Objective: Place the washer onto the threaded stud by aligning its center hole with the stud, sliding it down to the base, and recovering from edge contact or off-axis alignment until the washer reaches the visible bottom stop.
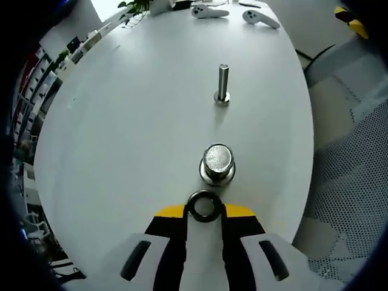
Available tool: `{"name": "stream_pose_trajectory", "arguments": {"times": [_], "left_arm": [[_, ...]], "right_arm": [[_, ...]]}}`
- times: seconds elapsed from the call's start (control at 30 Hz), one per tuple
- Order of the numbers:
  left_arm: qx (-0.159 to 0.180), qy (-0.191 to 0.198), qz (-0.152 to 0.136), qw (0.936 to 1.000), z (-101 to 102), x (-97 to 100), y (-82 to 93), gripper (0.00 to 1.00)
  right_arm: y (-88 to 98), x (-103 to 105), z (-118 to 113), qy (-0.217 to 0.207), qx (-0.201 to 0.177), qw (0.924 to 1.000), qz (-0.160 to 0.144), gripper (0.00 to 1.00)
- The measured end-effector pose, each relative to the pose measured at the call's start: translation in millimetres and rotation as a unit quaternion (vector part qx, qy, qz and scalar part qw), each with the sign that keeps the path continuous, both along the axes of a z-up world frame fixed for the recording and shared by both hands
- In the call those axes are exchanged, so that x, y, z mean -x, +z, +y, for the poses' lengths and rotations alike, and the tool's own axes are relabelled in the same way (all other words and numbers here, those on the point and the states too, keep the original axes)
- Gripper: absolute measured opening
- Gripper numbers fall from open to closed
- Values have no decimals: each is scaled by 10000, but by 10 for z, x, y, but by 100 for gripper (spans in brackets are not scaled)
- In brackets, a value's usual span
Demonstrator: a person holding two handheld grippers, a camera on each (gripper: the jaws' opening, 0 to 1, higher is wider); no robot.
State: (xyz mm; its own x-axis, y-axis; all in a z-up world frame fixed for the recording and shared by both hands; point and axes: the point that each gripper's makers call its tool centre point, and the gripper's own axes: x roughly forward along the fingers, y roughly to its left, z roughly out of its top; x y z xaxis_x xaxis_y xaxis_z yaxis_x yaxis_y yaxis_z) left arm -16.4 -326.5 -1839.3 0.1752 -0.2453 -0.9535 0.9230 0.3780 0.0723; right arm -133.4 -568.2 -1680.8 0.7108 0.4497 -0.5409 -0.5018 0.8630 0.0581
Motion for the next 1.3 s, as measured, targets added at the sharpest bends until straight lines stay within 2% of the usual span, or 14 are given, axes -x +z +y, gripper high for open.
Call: {"name": "stream_pose_trajectory", "arguments": {"times": [0.33, 0.6, 1.03, 1.2, 1.3], "left_arm": [[9, -5, -116, 9999, 56, -29, 240, 19], [208, 102, -175, 9996, -3, -13, 492, 19], [125, 125, -194, 9997, 70, 112, 719, 19], [223, 233, -237, 9992, 6, 91, 826, 19], [88, 177, -275, 9994, -8, 106, 846, 19]], "right_arm": [[10, -3, 1, 9, -8, 10000, -41, 17], [-1, -1, 0, 22, 13, 10000, -8, 17], [11, -2, 3, 26, -14, 10000, -46, 17], [3, 1, 2, 38, 10, 10000, -16, 17], [5, 2, 6, 56, 4, 10000, -27, 17]]}}
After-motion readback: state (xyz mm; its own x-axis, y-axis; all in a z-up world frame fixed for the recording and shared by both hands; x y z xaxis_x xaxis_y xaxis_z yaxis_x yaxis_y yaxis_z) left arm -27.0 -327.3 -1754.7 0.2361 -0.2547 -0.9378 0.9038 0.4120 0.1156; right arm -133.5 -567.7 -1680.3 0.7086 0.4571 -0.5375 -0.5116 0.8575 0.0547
